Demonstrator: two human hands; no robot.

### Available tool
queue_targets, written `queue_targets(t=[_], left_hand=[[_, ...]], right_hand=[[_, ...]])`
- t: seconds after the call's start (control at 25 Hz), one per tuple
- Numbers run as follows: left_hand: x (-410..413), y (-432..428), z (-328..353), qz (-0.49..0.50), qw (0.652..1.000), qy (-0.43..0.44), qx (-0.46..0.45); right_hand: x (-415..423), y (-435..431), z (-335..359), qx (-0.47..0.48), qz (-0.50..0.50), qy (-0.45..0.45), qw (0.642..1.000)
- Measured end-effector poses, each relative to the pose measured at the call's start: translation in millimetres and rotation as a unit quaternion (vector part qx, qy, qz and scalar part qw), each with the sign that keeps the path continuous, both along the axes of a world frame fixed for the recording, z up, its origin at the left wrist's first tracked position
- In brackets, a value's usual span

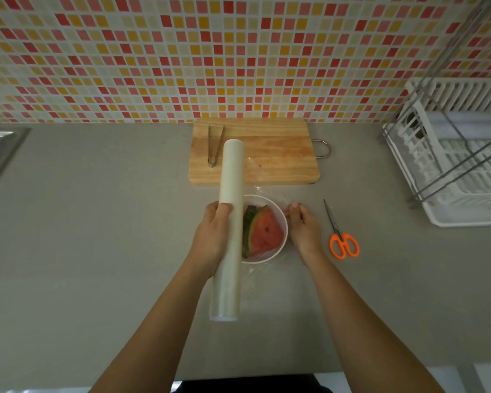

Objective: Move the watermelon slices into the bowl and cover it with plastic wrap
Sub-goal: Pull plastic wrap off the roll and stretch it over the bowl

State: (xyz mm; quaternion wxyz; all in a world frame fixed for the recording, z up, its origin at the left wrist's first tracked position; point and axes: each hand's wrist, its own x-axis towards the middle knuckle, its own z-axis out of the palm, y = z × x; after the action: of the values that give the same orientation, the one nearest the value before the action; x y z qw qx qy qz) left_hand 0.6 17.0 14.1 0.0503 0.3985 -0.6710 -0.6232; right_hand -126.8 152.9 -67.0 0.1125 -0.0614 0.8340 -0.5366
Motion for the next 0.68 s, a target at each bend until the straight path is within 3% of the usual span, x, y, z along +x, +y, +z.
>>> queue_targets(t=[0.4, 0.68], left_hand=[[13, -6, -5, 0.003, 0.981, 0.002, -0.194], [16, -13, -16, 0.007, 0.985, -0.012, -0.170]], right_hand=[[7, -4, 5, -0.020, 0.022, -0.031, 0.999], [6, -2, 2, -0.022, 0.029, -0.034, 0.999]])
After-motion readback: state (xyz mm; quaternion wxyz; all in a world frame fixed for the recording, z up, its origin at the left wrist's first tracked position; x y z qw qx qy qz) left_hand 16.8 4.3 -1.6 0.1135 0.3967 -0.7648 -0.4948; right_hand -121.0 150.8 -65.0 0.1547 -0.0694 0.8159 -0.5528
